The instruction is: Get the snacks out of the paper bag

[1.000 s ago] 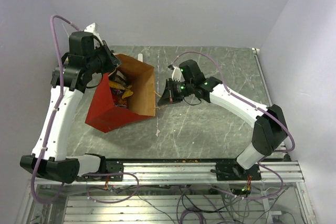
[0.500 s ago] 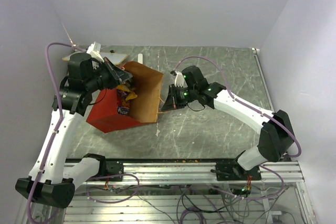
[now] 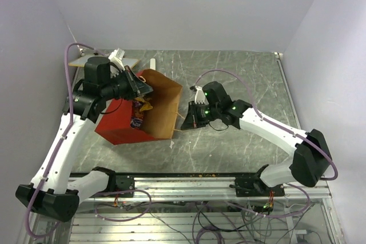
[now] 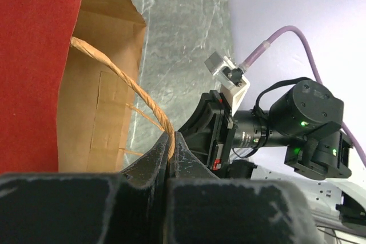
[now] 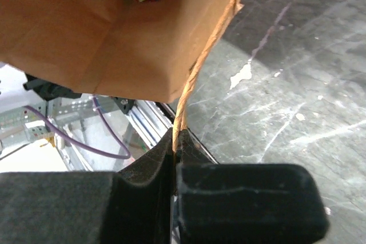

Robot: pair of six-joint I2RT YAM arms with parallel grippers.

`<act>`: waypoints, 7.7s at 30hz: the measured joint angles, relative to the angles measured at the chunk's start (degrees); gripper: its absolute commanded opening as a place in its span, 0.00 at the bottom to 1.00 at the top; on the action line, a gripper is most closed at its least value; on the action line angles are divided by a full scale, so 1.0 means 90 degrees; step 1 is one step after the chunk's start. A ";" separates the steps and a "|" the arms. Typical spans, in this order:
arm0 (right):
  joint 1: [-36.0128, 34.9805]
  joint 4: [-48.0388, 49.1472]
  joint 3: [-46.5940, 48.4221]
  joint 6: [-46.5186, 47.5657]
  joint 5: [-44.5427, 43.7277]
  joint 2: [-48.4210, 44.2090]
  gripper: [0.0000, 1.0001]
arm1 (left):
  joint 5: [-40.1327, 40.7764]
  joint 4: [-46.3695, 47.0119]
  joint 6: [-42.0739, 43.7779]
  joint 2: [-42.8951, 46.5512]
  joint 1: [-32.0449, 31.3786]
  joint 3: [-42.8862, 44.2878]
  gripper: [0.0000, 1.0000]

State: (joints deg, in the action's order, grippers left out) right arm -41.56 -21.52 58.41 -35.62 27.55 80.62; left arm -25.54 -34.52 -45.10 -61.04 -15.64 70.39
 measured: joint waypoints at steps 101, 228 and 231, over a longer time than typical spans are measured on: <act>-0.2943 0.4711 0.2620 -0.2705 -0.5787 0.4614 0.04 | 0.0726 -0.0748 -0.0600 0.1501 -0.0233 -0.0537 0.07; -0.2215 0.0651 0.1926 0.3801 -0.5875 -0.1489 0.00 | 0.2931 -0.2416 -0.1093 0.1392 -0.0245 0.0590 0.07; -0.2023 0.0777 0.2103 0.4022 -0.6586 -0.1418 0.00 | 0.2929 -0.2419 -0.1088 0.1401 -0.0245 0.0590 0.07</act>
State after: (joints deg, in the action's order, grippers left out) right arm -59.77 -14.52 77.34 0.58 -31.73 67.85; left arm 0.82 -56.29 -54.89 -48.42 -17.85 75.70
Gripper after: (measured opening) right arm 0.005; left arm 0.075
